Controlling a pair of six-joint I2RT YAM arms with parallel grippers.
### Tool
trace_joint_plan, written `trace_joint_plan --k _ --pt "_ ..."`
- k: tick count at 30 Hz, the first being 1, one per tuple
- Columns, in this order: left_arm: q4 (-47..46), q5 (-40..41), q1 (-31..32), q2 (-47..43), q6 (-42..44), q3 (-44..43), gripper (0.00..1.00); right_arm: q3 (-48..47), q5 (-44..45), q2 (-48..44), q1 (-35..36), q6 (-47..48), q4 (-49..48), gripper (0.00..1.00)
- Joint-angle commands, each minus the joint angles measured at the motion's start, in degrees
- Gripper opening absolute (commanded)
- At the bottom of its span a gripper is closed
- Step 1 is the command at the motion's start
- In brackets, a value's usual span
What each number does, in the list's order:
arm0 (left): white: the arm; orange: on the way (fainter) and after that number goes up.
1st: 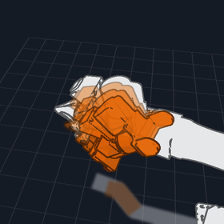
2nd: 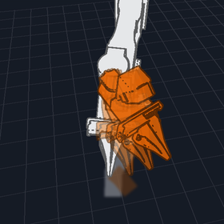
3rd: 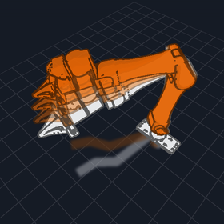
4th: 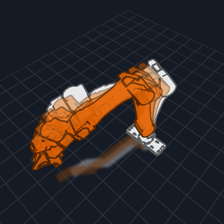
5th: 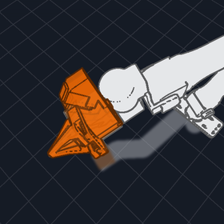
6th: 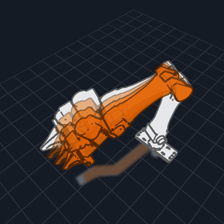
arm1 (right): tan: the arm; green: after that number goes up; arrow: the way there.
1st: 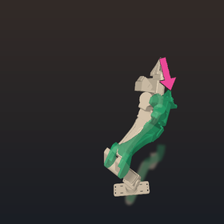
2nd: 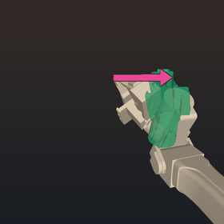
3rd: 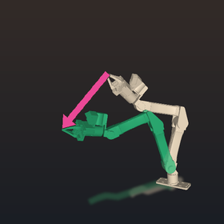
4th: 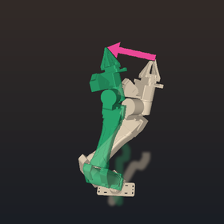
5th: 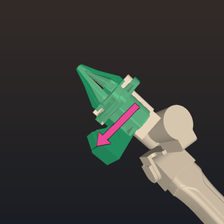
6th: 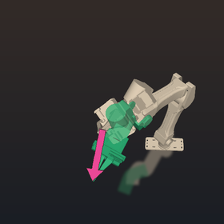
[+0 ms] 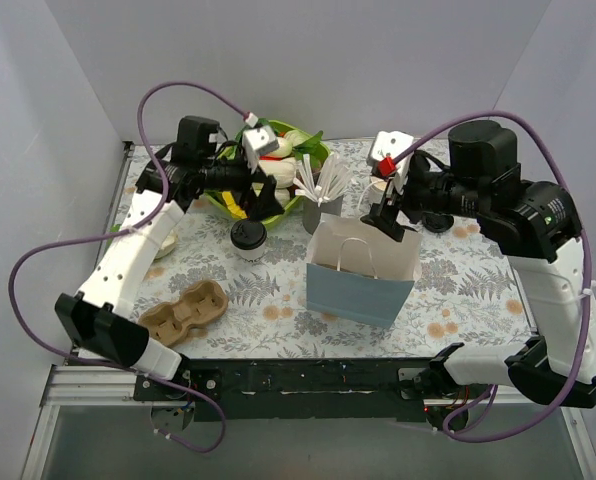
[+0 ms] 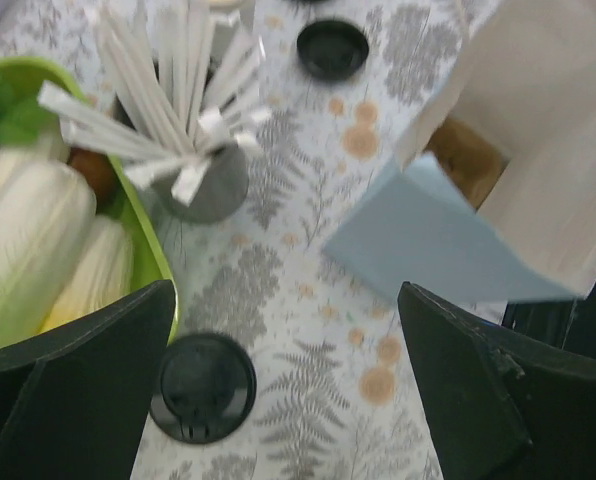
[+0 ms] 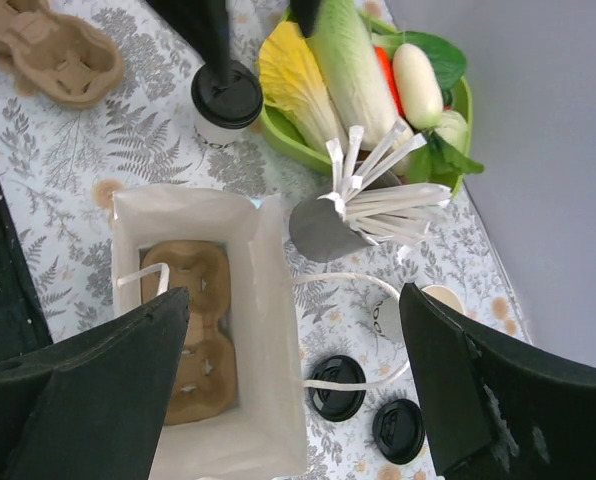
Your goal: Pack the takeout coffee
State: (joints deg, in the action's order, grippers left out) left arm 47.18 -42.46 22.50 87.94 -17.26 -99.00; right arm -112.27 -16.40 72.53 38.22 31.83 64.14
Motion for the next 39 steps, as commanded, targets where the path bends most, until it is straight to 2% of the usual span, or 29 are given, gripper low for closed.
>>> trace_joint_plan --k 1,4,10,17,31,39 --pt "9.8 11.7 -0.4 -6.3 12.4 10.4 0.97 -1.7 2.7 0.9 -0.5 -1.1 -3.1 0.93" --pt "10.4 15.6 -0.4 -6.0 15.6 13.9 0.98 0.4 4.0 0.9 -1.3 -1.9 -4.6 0.93" --pt "8.6 17.9 -0.4 -2.2 16.6 13.7 0.98 1.4 1.0 1.5 -4.5 -3.8 -6.1 0.93" --pt "13.1 22.9 -0.4 6.4 16.2 7.5 0.98 2.8 0.8 1.4 -5.5 -5.0 -6.3 0.97" --pt "22.1 24.7 -0.4 15.9 14.2 -2.2 0.98 5.8 -0.3 -0.3 -8.7 -6.0 -6.7 0.98" --pt "22.9 24.7 -0.4 15.2 14.3 -0.1 0.96 4.1 -1.3 1.9 -8.8 -5.3 -5.9 0.98"
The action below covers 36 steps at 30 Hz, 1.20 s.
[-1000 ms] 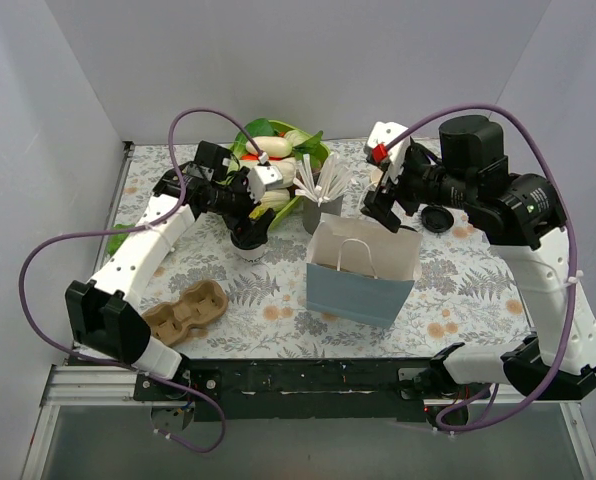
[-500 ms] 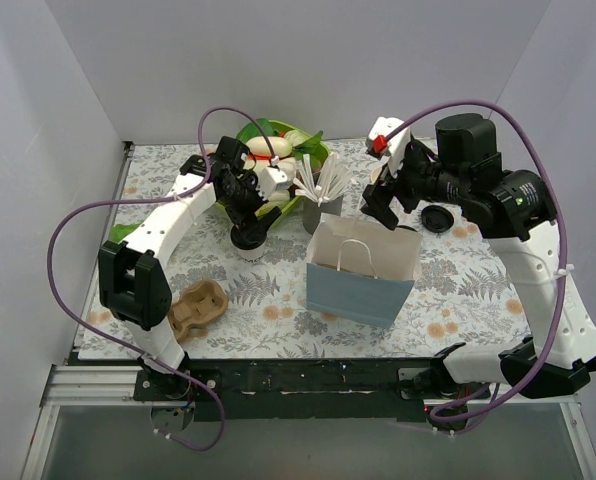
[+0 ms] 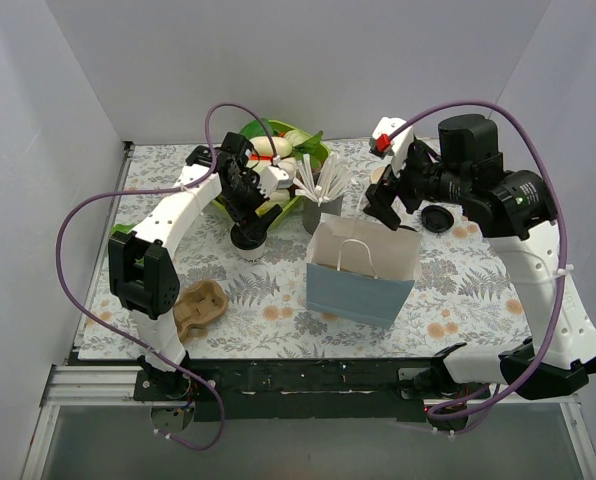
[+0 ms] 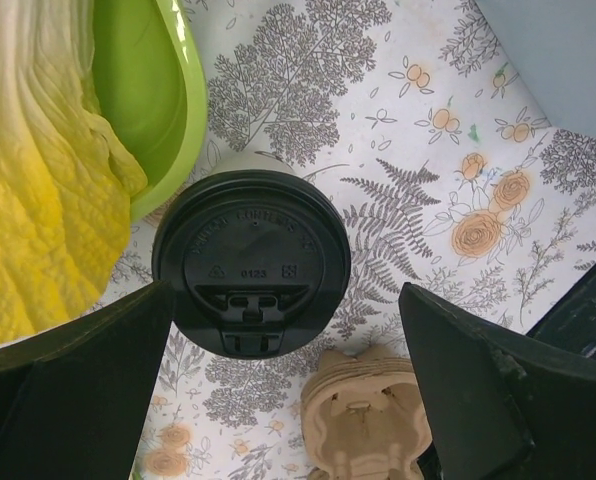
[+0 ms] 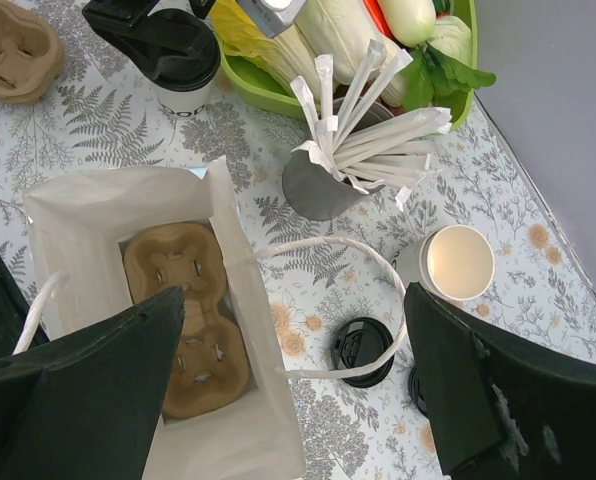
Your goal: Pack the takeout coffee
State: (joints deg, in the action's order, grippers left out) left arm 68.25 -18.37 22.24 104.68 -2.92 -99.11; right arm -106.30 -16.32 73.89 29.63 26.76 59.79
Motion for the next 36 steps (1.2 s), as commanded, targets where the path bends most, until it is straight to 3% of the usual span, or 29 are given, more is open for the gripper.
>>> trace_joint_plan --k 1,14,21,26,36 --pt "1.8 1.1 -0.1 -1.6 0.0 0.2 0.96 -2.2 -1.6 0.8 -0.2 -0.3 -1.5 0.98" --pt "0.3 1.6 0.0 -0.8 0.7 1.4 0.97 -1.1 -2.8 0.8 -0.2 -0.3 -1.6 0.98" --pt "4.5 0.1 0.0 1.2 0.8 -5.2 0.97 0.0 -2.8 0.6 -0.2 -0.2 -1.9 0.98" --pt "2.4 3.6 0.0 0.8 2.5 -2.1 0.98 -0.1 -3.4 1.1 -0.2 -0.3 -2.0 0.98" --pt "2.1 2.8 0.1 1.6 2.4 -0.3 0.98 -0.3 -3.5 1.2 -0.2 -0.1 -1.7 0.98"
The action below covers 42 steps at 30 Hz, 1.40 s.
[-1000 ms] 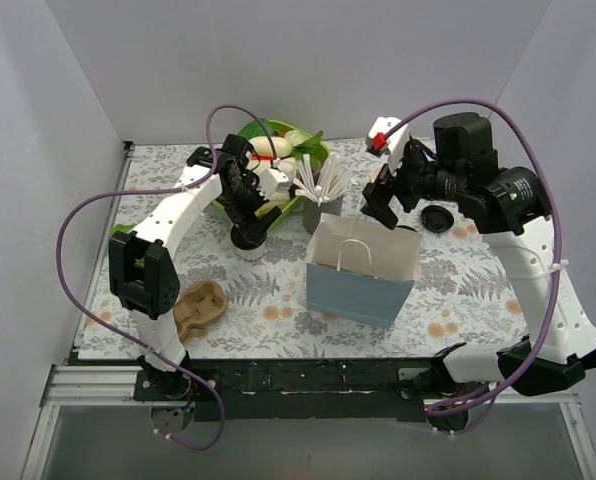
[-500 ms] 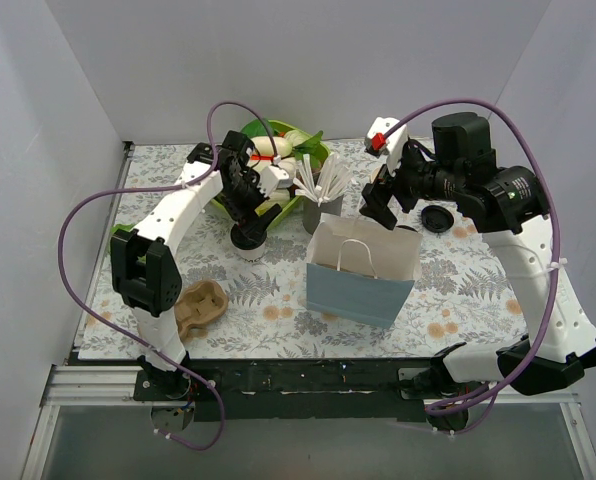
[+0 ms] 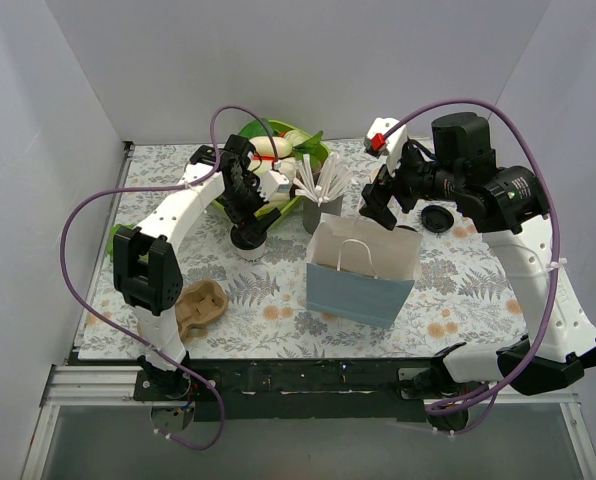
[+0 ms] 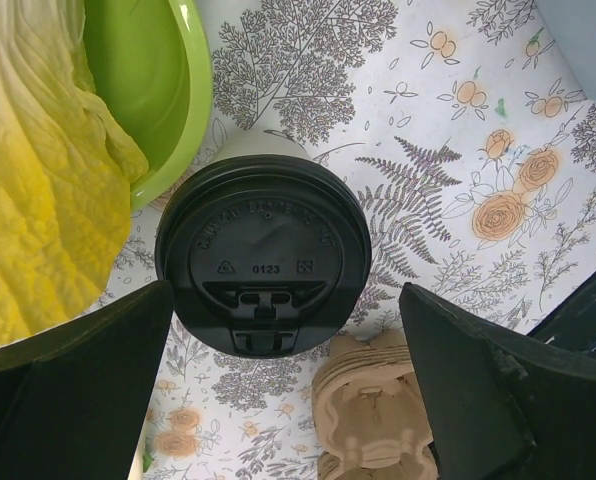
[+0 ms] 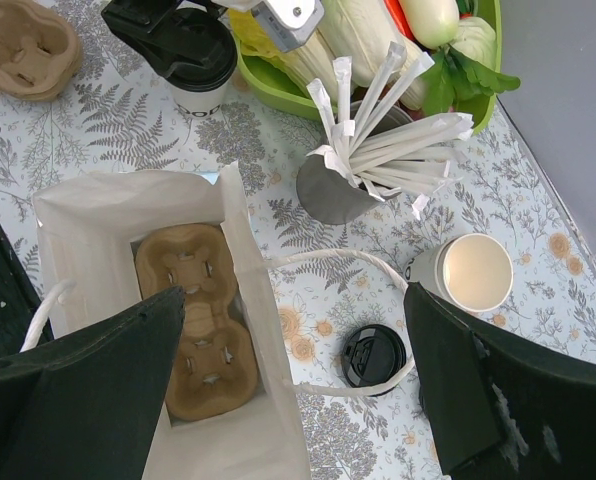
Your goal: Pack the takeout coffee
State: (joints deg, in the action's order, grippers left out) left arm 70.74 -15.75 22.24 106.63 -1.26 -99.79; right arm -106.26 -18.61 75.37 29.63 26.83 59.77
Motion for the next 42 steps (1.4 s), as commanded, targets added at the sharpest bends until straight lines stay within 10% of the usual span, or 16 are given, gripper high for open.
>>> trace_joint_plan --k 1,42 --pt "-0.4 0.1 0.0 -0.3 0.7 0.5 0.98 -0.4 -1.1 -0.3 -0.2 -0.2 -1.7 0.98" --pt "-1.3 -0.4 0.4 -1.4 4.0 2.3 0.98 0.5 -1.6 -0.3 -0.3 -0.1 -2.3 0.98"
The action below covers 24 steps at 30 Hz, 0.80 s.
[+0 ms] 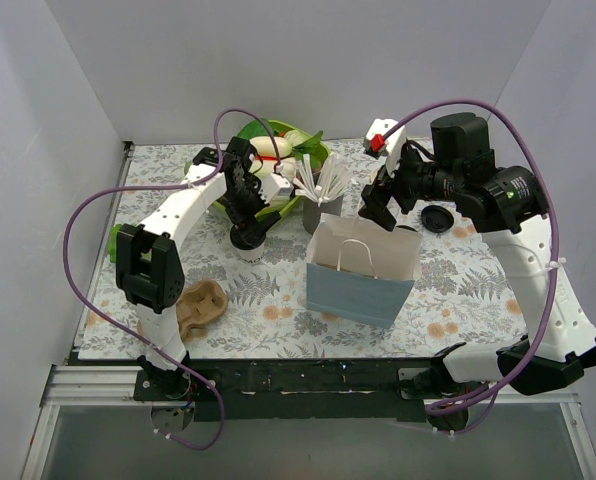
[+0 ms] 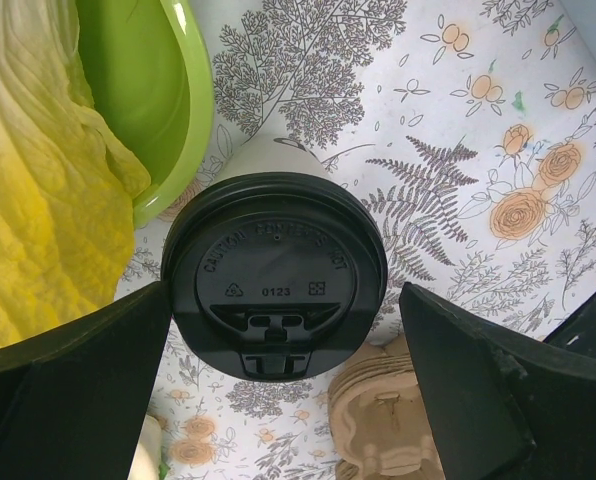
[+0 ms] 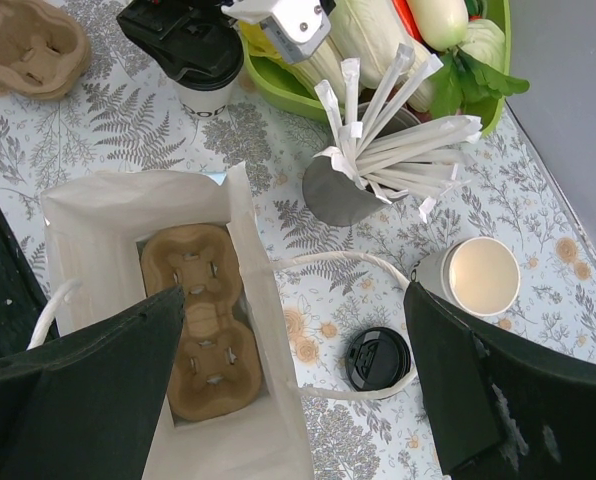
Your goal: Pack the takeout coffee
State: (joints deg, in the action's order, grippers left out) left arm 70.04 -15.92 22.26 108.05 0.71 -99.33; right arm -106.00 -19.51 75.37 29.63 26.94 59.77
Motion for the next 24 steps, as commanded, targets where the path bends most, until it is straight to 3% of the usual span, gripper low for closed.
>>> trace_joint_plan --k 1,5,15,19,24 --pt "-1.1 0.1 0.3 -3.2 2.3 2.4 0.98 0.3 -0.8 -0.1 -0.3 -0.2 -2.3 0.98" --pt "-1.8 0.9 0.6 -3.6 2.6 3.9 0.97 0.3 -1.0 -0.2 -0.3 -0.3 -2.5 0.98" --pt "2.3 -4.0 0.6 -1.9 0.9 -1.6 0.93 0.7 -1.0 -0.5 -0.3 -0.3 -2.6 0.98" --pt "1.8 -3.1 0.6 -1.6 1.1 -0.7 0.86 0.7 -1.0 -0.4 -0.2 -0.3 -2.6 0.98" --pt "0.5 -2.4 0.7 -2.3 1.1 1.0 0.86 1.0 -0.8 -0.8 -0.3 -0.2 -2.6 0.98"
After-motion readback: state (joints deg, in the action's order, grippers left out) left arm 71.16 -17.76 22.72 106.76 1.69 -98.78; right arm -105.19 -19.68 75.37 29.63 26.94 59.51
